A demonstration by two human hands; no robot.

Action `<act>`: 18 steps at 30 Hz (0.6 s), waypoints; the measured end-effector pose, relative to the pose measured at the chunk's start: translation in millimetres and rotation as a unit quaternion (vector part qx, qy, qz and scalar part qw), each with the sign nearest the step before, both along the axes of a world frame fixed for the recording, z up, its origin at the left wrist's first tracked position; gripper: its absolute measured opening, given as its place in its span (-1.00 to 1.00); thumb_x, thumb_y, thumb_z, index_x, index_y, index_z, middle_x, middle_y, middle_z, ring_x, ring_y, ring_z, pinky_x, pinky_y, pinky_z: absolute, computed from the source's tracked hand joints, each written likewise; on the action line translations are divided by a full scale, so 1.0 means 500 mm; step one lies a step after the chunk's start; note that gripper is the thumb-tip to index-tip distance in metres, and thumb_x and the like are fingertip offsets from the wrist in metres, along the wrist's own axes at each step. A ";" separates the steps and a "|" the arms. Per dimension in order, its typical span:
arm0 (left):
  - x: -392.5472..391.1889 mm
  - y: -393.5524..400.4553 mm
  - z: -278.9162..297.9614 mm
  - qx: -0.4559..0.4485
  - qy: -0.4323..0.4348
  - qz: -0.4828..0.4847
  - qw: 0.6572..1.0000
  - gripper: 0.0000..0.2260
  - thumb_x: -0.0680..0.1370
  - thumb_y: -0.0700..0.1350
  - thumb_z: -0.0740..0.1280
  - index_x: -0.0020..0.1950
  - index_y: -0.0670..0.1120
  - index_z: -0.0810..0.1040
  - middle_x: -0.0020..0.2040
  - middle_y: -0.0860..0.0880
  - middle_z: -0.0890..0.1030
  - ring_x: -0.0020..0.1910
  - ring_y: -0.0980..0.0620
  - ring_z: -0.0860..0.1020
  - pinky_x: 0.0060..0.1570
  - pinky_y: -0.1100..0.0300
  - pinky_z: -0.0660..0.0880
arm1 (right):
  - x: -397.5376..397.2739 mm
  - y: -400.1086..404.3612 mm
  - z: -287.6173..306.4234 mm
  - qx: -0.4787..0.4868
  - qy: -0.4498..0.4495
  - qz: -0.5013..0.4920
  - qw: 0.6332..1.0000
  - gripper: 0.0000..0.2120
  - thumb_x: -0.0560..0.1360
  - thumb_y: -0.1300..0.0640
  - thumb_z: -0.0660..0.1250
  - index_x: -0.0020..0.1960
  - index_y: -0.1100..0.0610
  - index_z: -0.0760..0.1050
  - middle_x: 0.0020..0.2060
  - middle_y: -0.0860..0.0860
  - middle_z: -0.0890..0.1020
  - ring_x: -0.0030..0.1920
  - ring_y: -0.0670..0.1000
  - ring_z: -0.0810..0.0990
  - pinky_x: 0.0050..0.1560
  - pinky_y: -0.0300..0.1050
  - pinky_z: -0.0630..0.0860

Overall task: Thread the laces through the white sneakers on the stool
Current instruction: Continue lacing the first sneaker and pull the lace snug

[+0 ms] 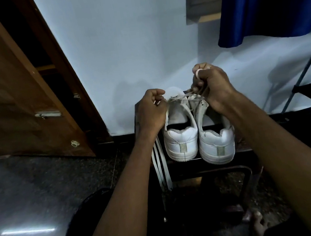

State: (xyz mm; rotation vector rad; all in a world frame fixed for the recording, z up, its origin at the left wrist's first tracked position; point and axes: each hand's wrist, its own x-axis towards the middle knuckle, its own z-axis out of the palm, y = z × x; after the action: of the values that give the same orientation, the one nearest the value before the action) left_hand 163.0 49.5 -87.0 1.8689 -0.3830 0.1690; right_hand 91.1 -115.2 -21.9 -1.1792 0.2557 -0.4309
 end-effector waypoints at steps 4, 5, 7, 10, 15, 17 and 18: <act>-0.007 0.001 0.004 0.028 -0.016 -0.002 0.999 -0.80 0.50 -0.13 0.35 0.03 0.16 0.61 -0.04 0.17 0.69 -0.08 0.28 0.62 0.02 0.25 0.55 | -0.004 0.004 0.001 -0.226 0.112 0.012 0.968 -0.67 0.28 0.02 0.31 -0.07 0.22 0.56 -0.44 -0.03 0.41 -0.45 0.00 0.36 -0.37 -0.16 0.32; -0.009 0.002 0.006 0.034 -0.021 0.000 0.999 -0.80 0.48 -0.10 0.34 0.00 0.19 0.59 -0.05 0.19 0.69 -0.08 0.27 0.62 0.05 0.20 0.57 | -0.002 0.007 0.002 -0.290 0.135 0.025 0.947 -0.61 0.27 -0.05 0.32 -0.08 0.23 0.60 -0.38 0.00 0.50 -0.36 0.07 0.47 -0.29 -0.10 0.38; -0.010 0.003 0.007 0.041 -0.028 0.001 0.999 -0.80 0.46 -0.09 0.34 -0.04 0.23 0.57 -0.06 0.21 0.69 -0.08 0.24 0.64 0.09 0.14 0.60 | 0.005 0.012 -0.001 -0.436 0.147 0.048 0.887 -0.55 0.27 -0.18 0.28 -0.08 0.14 0.67 -0.19 0.01 0.67 -0.10 0.12 0.62 -0.07 0.00 0.49; -0.011 0.003 0.006 0.052 -0.040 0.004 0.998 -0.79 0.48 -0.08 0.34 -0.06 0.28 0.55 -0.07 0.23 0.69 -0.07 0.21 0.64 0.11 0.10 0.60 | 0.003 0.032 -0.014 -0.579 0.144 0.017 0.802 -0.62 0.32 -0.22 0.31 -0.09 0.00 0.72 -0.14 -0.06 0.73 -0.05 0.03 0.65 -0.02 -0.06 0.55; -0.015 -0.003 0.010 0.045 -0.063 -0.018 0.997 -0.77 0.56 -0.27 0.32 0.09 0.03 0.62 0.05 0.09 0.70 -0.01 0.21 0.62 0.00 0.42 0.46 | 0.006 0.059 -0.034 -0.640 0.158 -0.058 0.750 -0.77 0.40 -0.09 0.43 -0.02 -0.05 0.75 -0.09 0.00 0.75 0.04 0.13 0.66 0.13 0.02 0.55; -0.013 -0.004 0.009 0.045 -0.070 -0.021 0.996 -0.78 0.58 -0.30 0.31 0.11 -0.03 0.63 0.07 0.05 0.70 0.00 0.20 0.61 -0.05 0.50 0.41 | 0.005 0.060 -0.029 -0.664 0.164 -0.059 0.727 -0.80 0.43 0.04 0.43 0.02 -0.03 0.74 -0.04 0.02 0.74 0.10 0.16 0.64 0.21 0.05 0.48; -0.013 -0.005 0.008 0.044 -0.071 -0.021 0.996 -0.78 0.58 -0.31 0.31 0.11 -0.04 0.63 0.07 0.05 0.69 0.00 0.20 0.60 -0.06 0.51 0.40 | 0.004 0.060 -0.027 -0.662 0.162 -0.055 0.730 -0.81 0.43 0.07 0.44 0.01 -0.04 0.75 -0.05 -0.01 0.73 0.09 0.14 0.63 0.21 0.06 0.46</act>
State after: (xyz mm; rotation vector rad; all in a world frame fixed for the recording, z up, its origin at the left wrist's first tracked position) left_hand 156.5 47.2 -82.7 1.9390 -0.5345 0.2615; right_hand 93.2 -85.3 -35.2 -2.6916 0.3206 -0.5081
